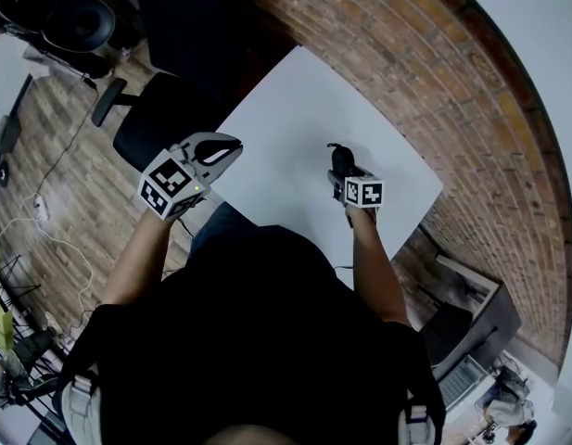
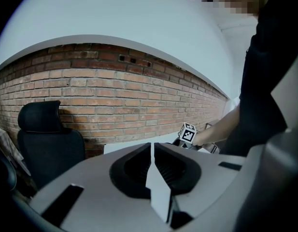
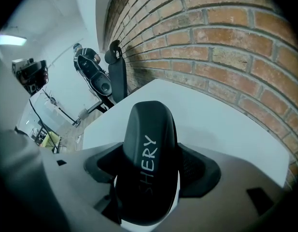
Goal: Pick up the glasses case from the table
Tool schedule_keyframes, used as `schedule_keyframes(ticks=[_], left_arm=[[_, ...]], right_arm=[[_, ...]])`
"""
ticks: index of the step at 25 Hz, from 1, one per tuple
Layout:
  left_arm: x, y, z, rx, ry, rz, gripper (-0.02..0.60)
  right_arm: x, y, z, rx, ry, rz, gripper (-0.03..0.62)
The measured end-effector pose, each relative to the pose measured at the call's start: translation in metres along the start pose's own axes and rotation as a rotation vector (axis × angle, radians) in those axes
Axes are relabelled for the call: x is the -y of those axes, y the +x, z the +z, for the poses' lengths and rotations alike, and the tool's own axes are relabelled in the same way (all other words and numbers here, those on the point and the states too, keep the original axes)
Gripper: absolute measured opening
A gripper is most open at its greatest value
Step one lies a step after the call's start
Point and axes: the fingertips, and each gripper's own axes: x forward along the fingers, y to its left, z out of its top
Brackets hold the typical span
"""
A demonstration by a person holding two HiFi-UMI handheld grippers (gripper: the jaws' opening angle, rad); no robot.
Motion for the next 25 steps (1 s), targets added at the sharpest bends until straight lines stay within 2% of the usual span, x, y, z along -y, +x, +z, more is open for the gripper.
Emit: schedule_keyframes(ticks=[13,20,25], left_arm=[[0.028,-0.023,0.01,0.028,0.036,0.022,0.028],[0.042,-0.03,0.014,0.044,0.049,0.023,0.028],[0.057,-0.033,0.014,0.047,0.056,0.021,0.027]], right_arm=[[-0.025,-0.052,0.013,0.113,0.008,0.049,0.342],[-0.042,-0.086,0.031,0.191,-0.028,0.069,0.342],[-0.052,-0.108,0.029,0.223,-0.05,0.082,0.342]])
